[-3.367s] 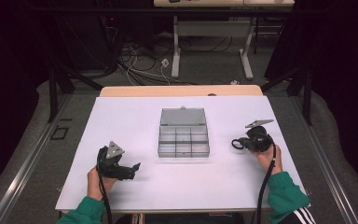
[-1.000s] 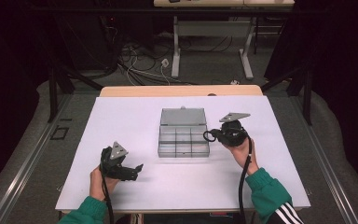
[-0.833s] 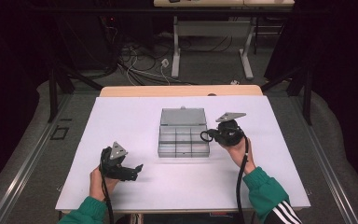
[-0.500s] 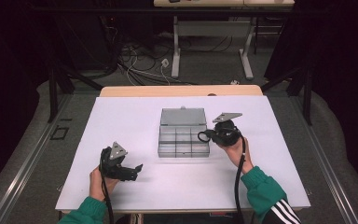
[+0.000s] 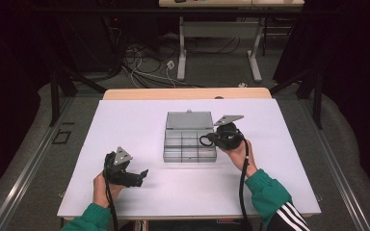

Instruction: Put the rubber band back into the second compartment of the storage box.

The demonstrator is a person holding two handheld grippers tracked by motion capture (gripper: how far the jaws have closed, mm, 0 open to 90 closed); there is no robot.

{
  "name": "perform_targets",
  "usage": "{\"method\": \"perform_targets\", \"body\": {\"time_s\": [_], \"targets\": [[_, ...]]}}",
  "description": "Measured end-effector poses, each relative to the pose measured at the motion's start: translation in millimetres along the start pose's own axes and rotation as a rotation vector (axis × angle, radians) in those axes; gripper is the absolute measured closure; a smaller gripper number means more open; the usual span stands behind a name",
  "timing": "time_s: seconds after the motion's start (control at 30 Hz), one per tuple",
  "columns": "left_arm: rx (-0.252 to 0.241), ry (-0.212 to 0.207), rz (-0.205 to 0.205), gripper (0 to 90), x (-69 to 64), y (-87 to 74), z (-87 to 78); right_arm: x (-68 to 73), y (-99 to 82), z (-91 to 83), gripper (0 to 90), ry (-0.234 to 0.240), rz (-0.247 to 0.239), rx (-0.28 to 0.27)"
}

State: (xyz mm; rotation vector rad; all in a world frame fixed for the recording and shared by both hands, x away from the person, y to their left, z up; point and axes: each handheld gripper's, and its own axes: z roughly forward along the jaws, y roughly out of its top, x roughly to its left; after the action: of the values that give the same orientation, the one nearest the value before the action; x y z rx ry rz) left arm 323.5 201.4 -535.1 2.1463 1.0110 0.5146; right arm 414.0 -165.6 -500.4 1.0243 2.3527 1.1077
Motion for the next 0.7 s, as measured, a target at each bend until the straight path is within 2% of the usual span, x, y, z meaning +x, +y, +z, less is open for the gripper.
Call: {"method": "perform_targets", "body": {"time_s": [0.03, 0.1, 0.13, 0.37, 0.7], "targets": [[0.006, -0.001, 0.005, 0.0, 0.6, 0.1, 0.0, 0.5, 2.1, 0.2, 88.3, 0.007, -0.006, 0.012], [0.013, 0.0, 0.002, 0.0, 0.1, 0.0, 1.1, 1.6, 5.5, 3.3, 88.3, 0.006, -0.011, 0.0], [0.007, -0.002, 0.002, 0.0, -0.7, 0.3, 1.8, 1.9, 7.4, 3.1, 88.3, 0.012, -0.01, 0.019], [-0.001, -0.005, 0.003, 0.0, -3.2, 1.0, 1.7, 2.2, 19.1, 10.0, 88.3, 0.001, -0.02, 0.007], [-0.002, -0.001, 0.013, 0.0, -3.7, 1.6, 0.3, 3.7, 26.5, 22.7, 88.3, -0.007, -0.037, 0.059]]}}
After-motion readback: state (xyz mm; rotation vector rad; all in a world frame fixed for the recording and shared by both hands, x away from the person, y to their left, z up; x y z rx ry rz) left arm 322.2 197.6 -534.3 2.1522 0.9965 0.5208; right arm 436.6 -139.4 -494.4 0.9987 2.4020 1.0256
